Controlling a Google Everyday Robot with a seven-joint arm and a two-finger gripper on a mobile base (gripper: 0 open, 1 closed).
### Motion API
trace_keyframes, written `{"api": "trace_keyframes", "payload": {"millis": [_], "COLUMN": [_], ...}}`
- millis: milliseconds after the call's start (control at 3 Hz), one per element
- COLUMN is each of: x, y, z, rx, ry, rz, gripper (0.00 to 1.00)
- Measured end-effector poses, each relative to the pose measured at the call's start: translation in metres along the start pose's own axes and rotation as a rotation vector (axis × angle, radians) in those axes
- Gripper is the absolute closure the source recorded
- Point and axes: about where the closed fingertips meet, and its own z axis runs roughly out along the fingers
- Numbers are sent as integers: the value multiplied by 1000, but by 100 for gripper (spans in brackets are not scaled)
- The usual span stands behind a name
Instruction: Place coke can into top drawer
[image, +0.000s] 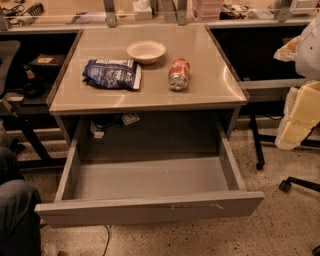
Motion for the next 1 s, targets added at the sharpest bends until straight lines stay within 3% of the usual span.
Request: {"api": "trace_keyframes", "payload": {"millis": [333, 667, 1000], "x": [-1, -10, -34], "y": [-1, -10, -27], "z": [-1, 7, 25], "rx": [4, -16, -33], "ry": [-1, 5, 57], "rz": [6, 80, 174], "gripper": [0, 0, 0]}}
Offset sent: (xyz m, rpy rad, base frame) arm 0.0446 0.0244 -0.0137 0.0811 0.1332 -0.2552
